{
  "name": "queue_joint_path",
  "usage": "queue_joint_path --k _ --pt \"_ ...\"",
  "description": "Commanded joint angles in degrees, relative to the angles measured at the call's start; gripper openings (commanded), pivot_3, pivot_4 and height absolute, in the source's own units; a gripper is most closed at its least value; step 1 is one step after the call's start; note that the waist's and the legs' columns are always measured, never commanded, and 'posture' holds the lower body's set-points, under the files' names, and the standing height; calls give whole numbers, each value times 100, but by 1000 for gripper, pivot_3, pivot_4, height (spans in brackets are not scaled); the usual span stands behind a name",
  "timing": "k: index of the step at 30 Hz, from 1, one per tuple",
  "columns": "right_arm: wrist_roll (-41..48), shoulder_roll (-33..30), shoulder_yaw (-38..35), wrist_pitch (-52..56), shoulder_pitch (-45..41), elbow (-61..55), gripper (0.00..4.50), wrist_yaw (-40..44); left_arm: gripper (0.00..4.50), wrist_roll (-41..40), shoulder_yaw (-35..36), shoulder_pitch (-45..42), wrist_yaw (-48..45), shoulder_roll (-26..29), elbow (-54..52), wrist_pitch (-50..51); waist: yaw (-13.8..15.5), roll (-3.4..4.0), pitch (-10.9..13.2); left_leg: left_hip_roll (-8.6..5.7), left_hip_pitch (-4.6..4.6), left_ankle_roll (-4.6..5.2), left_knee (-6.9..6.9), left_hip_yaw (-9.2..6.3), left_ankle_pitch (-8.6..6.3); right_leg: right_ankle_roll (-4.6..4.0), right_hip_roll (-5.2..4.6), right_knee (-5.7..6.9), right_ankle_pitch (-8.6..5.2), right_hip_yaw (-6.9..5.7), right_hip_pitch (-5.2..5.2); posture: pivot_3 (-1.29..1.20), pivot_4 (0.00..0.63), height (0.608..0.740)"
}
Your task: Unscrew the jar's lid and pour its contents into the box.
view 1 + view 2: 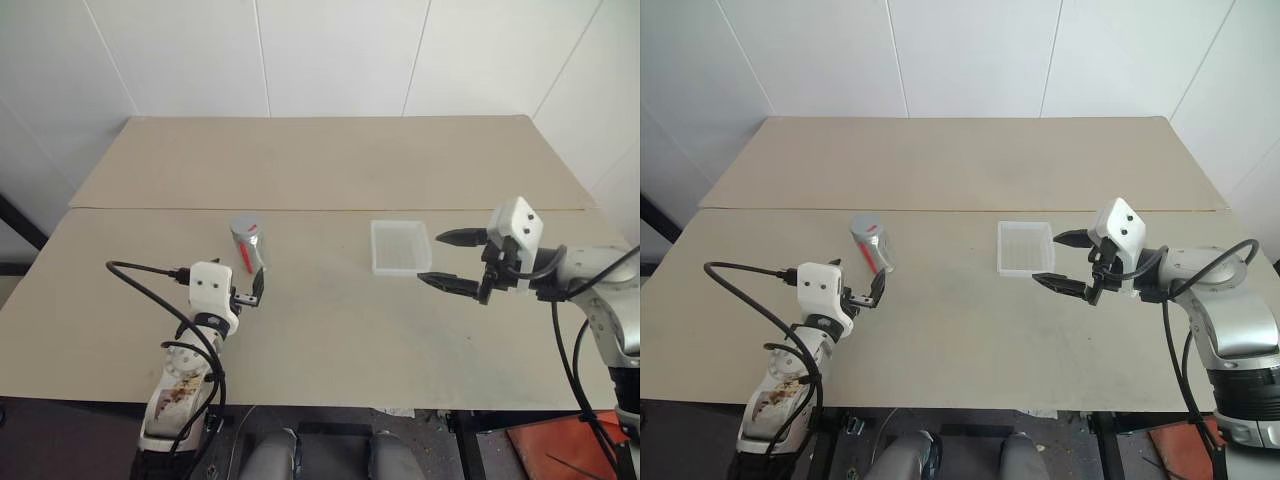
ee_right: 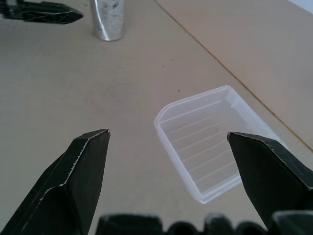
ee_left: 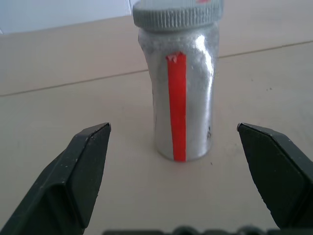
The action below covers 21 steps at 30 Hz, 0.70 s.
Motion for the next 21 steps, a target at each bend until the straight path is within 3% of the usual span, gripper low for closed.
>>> queue_joint_path --k 1,21 --pt "224 -125 -168 -50 -2 -218 4484 268 4500 150 12 -318 -93 39 332 -335 -4 0 0 0 0 0 0 0 0 0 0 0 0 -1 0 0 150 740" --pt "400 -238 -372 55 127 -619 4484 267 4500 466 28 -1407 -57 -260 2135 -1115 -1 -2 0 -4 -7 -4 4 -3 3 6 0 4 3 -2 -7 0 150 740"
